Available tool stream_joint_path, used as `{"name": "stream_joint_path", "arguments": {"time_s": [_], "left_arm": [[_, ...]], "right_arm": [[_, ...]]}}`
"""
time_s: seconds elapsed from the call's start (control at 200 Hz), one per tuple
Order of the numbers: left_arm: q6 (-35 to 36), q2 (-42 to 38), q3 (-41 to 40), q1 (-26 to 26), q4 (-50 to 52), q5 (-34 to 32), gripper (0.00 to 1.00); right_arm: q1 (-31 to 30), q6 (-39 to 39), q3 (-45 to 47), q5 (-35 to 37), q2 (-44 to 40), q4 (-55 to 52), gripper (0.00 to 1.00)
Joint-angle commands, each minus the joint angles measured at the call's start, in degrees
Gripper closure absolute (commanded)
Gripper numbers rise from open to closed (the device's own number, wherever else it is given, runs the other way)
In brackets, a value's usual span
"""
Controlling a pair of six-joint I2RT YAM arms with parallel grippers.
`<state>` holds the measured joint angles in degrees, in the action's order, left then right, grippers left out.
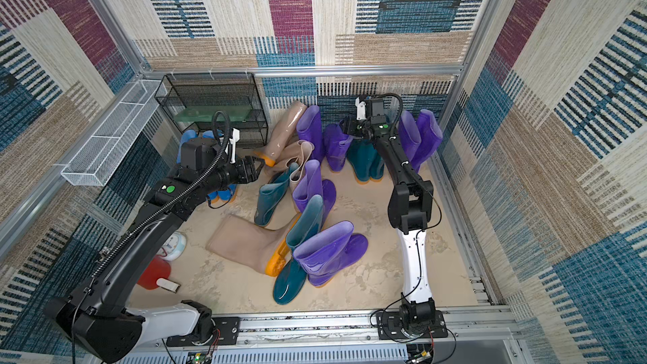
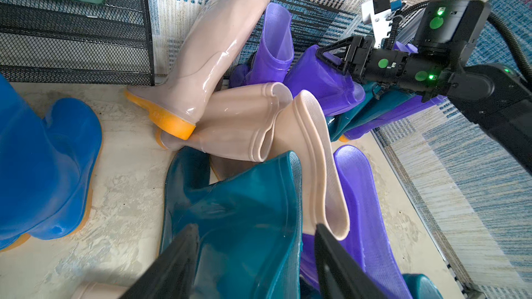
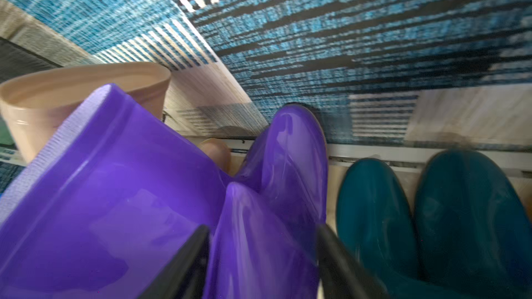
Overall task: Match and arrange rain boots in pairs
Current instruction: Pair a pair of rain boots at the center of the board, then adjust the rain boot at the center of the board.
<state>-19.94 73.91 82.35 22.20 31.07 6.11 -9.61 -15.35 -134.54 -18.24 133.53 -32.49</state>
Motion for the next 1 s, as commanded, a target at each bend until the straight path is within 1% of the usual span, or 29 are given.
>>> {"name": "stream_joint_path", "arguments": {"time_s": [0.0, 0.085, 0.18, 0.25, 0.3, 0.356, 0.451, 0.491, 0.601, 0.631, 0.666, 0.686, 0.746, 0.796, 0.851, 0.891, 0.932, 0.992], "left_arm": [[-0.71, 0.70, 1.78, 0.21, -1.58, 1.59, 0.34], [-0.62, 1.17, 2.73, 0.48, -1.59, 1.82, 0.34], [-0.54, 1.28, 3.18, 0.72, -1.57, 2.12, 0.33], [-0.45, 1.21, 3.18, 0.83, -1.63, 2.25, 0.33], [-0.44, 1.15, 3.13, 0.90, -1.63, 2.24, 0.33], [-0.45, 1.12, 3.13, 1.00, -1.66, 2.41, 0.33], [-0.53, 0.79, 2.92, 1.18, -1.88, 2.50, 0.33], [-0.62, 0.46, 2.63, 1.20, -1.92, 2.42, 0.33], [-0.55, -0.64, 1.18, 1.31, -2.37, 2.09, 0.33], [-0.53, -0.84, 0.89, 1.29, -2.45, 1.77, 0.33], [-0.53, -0.99, 0.56, 1.36, -2.26, 1.67, 0.33], [-0.53, -1.04, 0.47, 1.36, -2.20, 1.77, 0.33], [-0.49, -1.29, 0.03, 1.35, -2.20, 1.99, 0.33], [-0.53, -1.50, -0.62, 1.34, -2.48, 1.83, 0.33], [-0.83, -1.57, -1.08, 1.38, -2.80, 1.37, 0.33], [-1.12, -1.80, -1.36, 1.42, -3.14, 1.45, 0.33], [-1.31, -2.00, -1.69, 1.45, -3.63, 1.54, 0.33], [-1.23, -2.23, -1.84, 1.40, -3.57, 1.15, 0.33]], "right_arm": [[-1.49, 0.61, 0.65, 3.57, -2.76, -2.16, 0.22], [-2.24, 1.50, 2.38, 6.62, -6.58, -1.74, 0.15], [-2.99, 2.80, 5.83, 10.71, -11.74, -0.50, 0.09], [-3.35, 3.29, 8.32, 13.75, -15.40, 0.01, 0.07], [-3.49, 3.81, 10.91, 15.14, -17.99, 1.43, 0.05], [-3.49, 4.33, 13.86, 15.87, -20.38, 2.84, 0.04], [-4.05, 4.72, 17.46, 17.84, -23.26, 1.45, 0.04], [-4.69, 4.63, 21.51, 18.57, -25.48, 2.40, 0.04], [-6.31, 4.37, 37.30, 18.25, -34.48, 8.81, 0.03], [-6.63, 4.31, 40.69, 17.99, -36.70, 10.25, 0.00], [-6.82, 4.04, 44.89, 17.57, -39.03, 12.04, 0.04], [-6.83, 3.94, 47.12, 16.91, -40.24, 13.18, 0.05], [-6.83, 5.79, 53.56, 13.80, -42.31, 18.27, 0.05], [-6.91, 6.40, 57.56, 11.81, -41.81, 23.18, 0.05], [-6.55, 5.53, 56.14, 11.41, -38.42, 22.77, 0.04], [-6.16, 4.57, 52.01, 10.69, -34.93, 19.44, 0.00], [-6.04, 5.08, 46.43, 9.99, -31.03, 15.28, 0.09], [-6.42, 6.41, 40.74, 9.99, -26.71, 13.00, 0.22]]}}
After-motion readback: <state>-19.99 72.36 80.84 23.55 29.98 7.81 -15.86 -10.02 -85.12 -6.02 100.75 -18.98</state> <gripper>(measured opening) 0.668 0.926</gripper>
